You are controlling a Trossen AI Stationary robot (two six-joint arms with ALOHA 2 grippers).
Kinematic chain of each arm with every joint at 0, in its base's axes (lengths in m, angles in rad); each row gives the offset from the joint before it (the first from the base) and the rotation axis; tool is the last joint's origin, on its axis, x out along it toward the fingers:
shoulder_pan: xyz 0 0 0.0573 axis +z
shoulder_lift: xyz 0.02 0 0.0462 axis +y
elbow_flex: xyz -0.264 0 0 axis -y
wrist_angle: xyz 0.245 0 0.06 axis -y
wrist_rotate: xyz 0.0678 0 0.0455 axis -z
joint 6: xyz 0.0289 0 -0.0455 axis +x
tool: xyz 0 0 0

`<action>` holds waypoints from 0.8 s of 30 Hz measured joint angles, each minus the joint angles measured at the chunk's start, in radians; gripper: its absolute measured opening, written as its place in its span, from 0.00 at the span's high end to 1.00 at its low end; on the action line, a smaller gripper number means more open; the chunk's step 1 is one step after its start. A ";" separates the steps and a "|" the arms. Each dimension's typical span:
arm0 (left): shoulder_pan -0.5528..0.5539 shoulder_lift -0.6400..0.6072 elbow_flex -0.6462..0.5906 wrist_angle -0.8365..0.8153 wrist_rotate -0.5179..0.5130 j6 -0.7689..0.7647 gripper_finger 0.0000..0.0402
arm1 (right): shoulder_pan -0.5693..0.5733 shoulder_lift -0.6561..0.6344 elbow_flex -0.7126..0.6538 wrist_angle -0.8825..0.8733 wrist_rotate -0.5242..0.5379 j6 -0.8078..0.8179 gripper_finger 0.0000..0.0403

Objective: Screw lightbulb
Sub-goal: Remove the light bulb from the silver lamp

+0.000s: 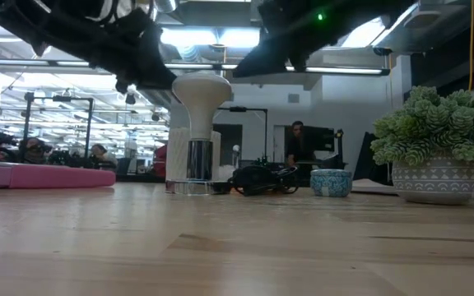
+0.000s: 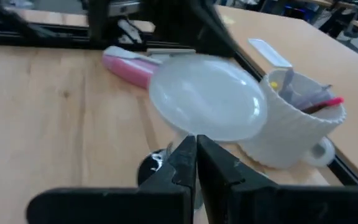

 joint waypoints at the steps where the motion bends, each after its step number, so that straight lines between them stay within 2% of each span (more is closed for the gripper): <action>1: 0.000 0.011 0.000 0.003 0.000 -0.006 1.00 | -0.008 0.007 -0.005 0.015 0.004 0.000 0.95; 17: -0.055 0.045 -0.001 0.009 -0.013 -0.048 1.00 | -0.083 0.077 -0.029 0.103 -0.044 0.013 0.95; 24: -0.095 0.044 0.000 0.000 -0.004 -0.083 1.00 | -0.105 0.090 -0.029 0.106 -0.030 0.012 0.95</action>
